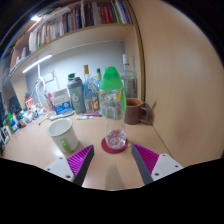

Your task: Pour water

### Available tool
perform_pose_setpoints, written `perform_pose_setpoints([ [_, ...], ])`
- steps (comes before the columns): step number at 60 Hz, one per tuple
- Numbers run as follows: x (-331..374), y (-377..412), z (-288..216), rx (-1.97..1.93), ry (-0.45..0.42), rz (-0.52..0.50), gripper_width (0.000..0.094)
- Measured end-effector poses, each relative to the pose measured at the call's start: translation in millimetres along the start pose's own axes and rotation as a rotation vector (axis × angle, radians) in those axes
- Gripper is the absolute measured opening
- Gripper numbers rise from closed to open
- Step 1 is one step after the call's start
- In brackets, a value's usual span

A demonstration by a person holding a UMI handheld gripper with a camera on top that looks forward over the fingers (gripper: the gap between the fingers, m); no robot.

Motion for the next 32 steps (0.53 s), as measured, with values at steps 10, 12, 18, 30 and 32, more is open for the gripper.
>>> perform_pose_setpoints([
  [10,108.9,19.5,21.2,-0.015,0.034,0.043,0.0837],
  [12,132.1,26.8,24.3,-0.025,0.041,0.045,0.0834],
  [18,198.1,55.9,29.1,-0.056,0.048,0.031,0.0836],
  [30,312.4,122.8,28.8,-0.099,0.032,-0.009,0.0842],
  [32,325.3,129.7,27.6,-0.099,0.019,-0.006,0.0839],
])
Point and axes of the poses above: the point between the fingertips, and its own axes, seen from behind it with the camera up: y to the left, z down, x backward, against the way the camera looks, the point moved 7 cm from there along x, backward, against the way the camera looks, and after that the axes turned 3 degrees about z, right-handed, at the moved point
